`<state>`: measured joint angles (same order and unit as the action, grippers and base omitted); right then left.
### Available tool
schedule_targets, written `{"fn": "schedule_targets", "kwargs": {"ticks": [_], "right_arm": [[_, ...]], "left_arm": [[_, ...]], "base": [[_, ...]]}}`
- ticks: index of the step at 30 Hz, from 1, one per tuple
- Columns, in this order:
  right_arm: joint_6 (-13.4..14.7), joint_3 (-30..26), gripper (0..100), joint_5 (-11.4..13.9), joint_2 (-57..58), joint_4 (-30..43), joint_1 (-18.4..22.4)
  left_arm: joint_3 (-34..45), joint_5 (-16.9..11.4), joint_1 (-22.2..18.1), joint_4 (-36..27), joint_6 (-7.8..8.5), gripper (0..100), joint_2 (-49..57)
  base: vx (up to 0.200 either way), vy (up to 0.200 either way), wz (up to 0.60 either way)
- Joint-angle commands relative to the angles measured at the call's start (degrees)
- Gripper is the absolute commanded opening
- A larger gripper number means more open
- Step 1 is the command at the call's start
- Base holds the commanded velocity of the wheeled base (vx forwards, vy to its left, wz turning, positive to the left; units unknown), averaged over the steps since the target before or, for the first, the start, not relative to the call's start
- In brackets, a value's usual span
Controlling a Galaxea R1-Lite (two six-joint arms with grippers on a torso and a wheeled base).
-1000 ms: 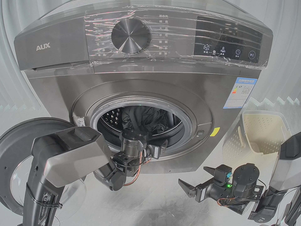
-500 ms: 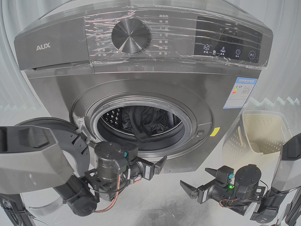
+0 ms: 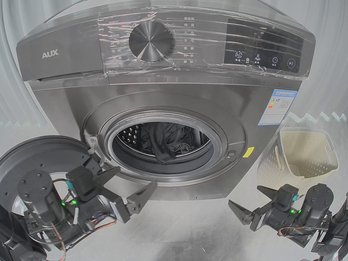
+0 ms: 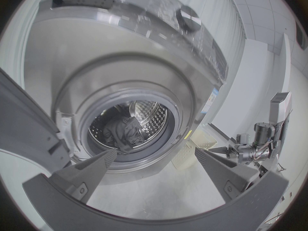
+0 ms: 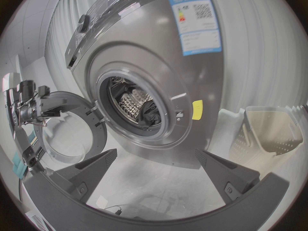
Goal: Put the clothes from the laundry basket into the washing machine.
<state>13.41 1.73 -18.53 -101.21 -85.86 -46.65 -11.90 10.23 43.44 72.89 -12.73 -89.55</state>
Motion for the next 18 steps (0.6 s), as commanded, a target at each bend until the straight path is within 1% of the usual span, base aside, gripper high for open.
{"fn": "schedule_targets", "kwargs": {"ticks": [1,2,3,5,7,9,11,12,13,14,16,17,18], "right_arm": [[-1.9,-1.7,100,-0.8,10.8,4.4,4.6],[-2.1,-1.7,100,-0.7,11.1,4.8,4.8],[-2.7,-1.7,100,-0.6,13.2,7.3,5.7],[-3.0,-1.7,100,-0.6,15.6,10.0,6.1],[-3.0,-1.7,100,-0.6,18.7,13.2,6.1],[-2.9,-1.7,100,-0.6,22.3,17.9,6.1],[-2.3,-1.7,100,-0.6,27.4,24.0,6.1],[-2.3,-1.7,100,-0.6,27.4,24.0,6.1],[-1.6,-1.7,100,-1.3,30.6,28.1,6.3],[-1.1,-1.7,100,-1.3,32.1,29.7,6.5],[-0.9,-1.7,100,-1.2,35.1,32.0,7.5],[-1.0,-1.7,100,-1.2,36.0,32.6,7.6],[-1.4,-1.7,100,-1.2,38.5,34.4,8.2]], "left_arm": [[6.0,0.0,-2.9,-0.5,-0.54,100,12.1],[6.3,0.1,-3.3,-0.6,-0.54,100,12.4],[7.4,0.0,-5.9,-1.1,-0.37,100,14.2],[9.0,0.0,-8.0,-1.9,-0.19,100,16.0],[10.8,0.0,-8.6,-2.5,0.16,100,18.0],[11.8,0.1,-8.7,-3.0,0.69,100,20.0],[11.8,0.1,-8.8,-4.9,1.21,100,22.8],[11.8,0.1,-8.8,-4.9,1.21,100,22.8],[11.8,0.1,-8.8,-8.9,3.32,100,26.5],[11.8,0.1,-8.7,-11.7,4.82,100,28.6],[11.8,0.1,-8.7,-16.0,6.40,100,31.5],[11.7,0.1,-8.7,-17.0,6.66,100,32.4],[11.6,0.0,-8.6,-19.8,7.45,100,35.2]], "base": [[0.000,0.000,0.00],[0.000,0.000,0.00],[0.000,0.000,0.00],[0.000,0.000,0.00],[0.000,0.000,0.00],[0.000,0.000,0.00],[0.000,0.000,0.00],[0.000,0.000,0.00],[0.000,0.000,0.00],[-0.200,0.000,0.00],[-0.200,0.000,0.00],[-0.200,0.000,0.00],[-0.200,0.000,0.00]]}}
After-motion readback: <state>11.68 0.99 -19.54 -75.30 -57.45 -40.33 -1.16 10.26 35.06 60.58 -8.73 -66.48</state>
